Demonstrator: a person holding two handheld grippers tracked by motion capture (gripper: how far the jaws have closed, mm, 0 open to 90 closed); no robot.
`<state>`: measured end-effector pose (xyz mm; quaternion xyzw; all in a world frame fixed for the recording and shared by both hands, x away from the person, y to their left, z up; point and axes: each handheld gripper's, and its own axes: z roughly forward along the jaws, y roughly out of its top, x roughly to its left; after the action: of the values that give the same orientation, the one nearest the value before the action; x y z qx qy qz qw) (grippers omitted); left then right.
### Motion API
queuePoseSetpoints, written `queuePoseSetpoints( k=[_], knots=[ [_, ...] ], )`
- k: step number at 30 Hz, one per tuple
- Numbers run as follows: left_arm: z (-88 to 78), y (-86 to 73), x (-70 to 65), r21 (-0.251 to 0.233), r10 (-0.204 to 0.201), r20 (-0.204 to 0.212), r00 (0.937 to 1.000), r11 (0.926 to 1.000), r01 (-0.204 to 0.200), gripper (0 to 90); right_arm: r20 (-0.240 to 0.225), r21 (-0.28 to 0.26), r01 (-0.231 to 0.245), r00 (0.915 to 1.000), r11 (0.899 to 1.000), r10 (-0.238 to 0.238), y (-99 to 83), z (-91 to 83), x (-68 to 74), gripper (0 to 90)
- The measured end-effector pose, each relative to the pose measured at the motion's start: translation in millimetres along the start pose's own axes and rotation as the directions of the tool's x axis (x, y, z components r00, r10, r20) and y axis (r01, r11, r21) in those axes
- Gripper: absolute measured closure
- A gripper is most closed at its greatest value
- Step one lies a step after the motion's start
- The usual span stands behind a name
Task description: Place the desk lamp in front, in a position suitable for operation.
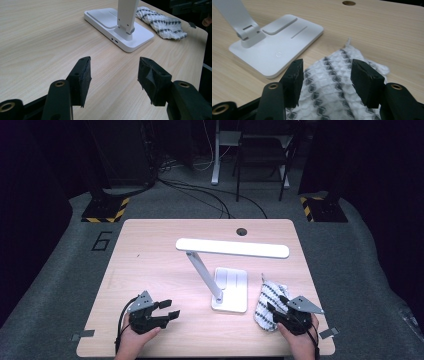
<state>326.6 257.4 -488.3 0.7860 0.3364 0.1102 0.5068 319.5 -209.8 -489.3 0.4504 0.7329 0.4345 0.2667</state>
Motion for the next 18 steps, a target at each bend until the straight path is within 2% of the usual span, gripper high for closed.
queuePoseSetpoints(
  k=[2,3,5,6,8,10,11,13,17,18],
  knots=[
    [0.4,-0.4,-1.3,-0.001,0.004,-0.007,1.0000,1.0000,-0.004,42.5,-0.040,-0.008,0.001,0.9992,1.000,-0.001,1.4,2.7,4.9,42.1],
    [0.0,-0.2,-0.8,0.009,0.019,-0.008,0.9998,0.9998,-0.019,42.5,-0.064,-0.009,0.012,0.9979,1.000,-0.013,2.6,5.3,7.6,41.8],
    [1.7,-1.4,-2.6,0.002,0.000,-0.006,1.0000,1.0000,0.000,42.6,-0.107,-0.009,0.026,0.9939,1.000,-0.026,5.9,10.9,14.9,41.4],
    [1.7,-1.5,-2.6,0.003,0.004,-0.009,0.9999,1.0000,-0.004,42.6,-0.121,-0.013,0.027,0.9923,1.000,-0.028,8.2,13.6,18.9,41.1],
    [1.3,-1.5,-2.9,0.003,0.012,-0.006,0.9999,0.9999,-0.012,42.6,-0.162,-0.022,0.026,0.9864,0.999,-0.029,13.9,18.8,25.6,40.3],
    [0.2,-1.2,-2.9,0.011,0.016,-0.001,0.9999,0.9998,-0.016,42.7,-0.216,-0.019,0.015,0.9762,1.000,-0.018,24.1,25.8,36.3,39.7],
    [0.0,-1.4,-3.0,0.009,0.013,0.001,0.9999,0.9999,-0.013,42.7,-0.216,-0.019,0.015,0.9762,1.000,-0.018,24.1,25.8,36.3,39.7],
    [-0.2,-2.0,-3.2,0.002,0.011,-0.007,0.9999,0.9999,-0.011,42.7,-0.256,-0.011,0.030,0.9661,0.999,-0.032,31.3,35.3,47.7,39.4],
    [-1.7,-2.2,-2.3,-0.004,0.018,-0.015,0.9997,0.9998,-0.018,42.9,-0.274,0.001,0.055,0.9602,0.998,-0.052,37.1,47.5,59.6,38.5],
    [-2.3,-2.2,-2.1,-0.001,0.020,-0.014,0.9997,0.9998,-0.021,42.8,-0.287,0.006,0.068,0.9559,0.998,-0.064,41.1,55.4,67.9,37.3]
  ],
)
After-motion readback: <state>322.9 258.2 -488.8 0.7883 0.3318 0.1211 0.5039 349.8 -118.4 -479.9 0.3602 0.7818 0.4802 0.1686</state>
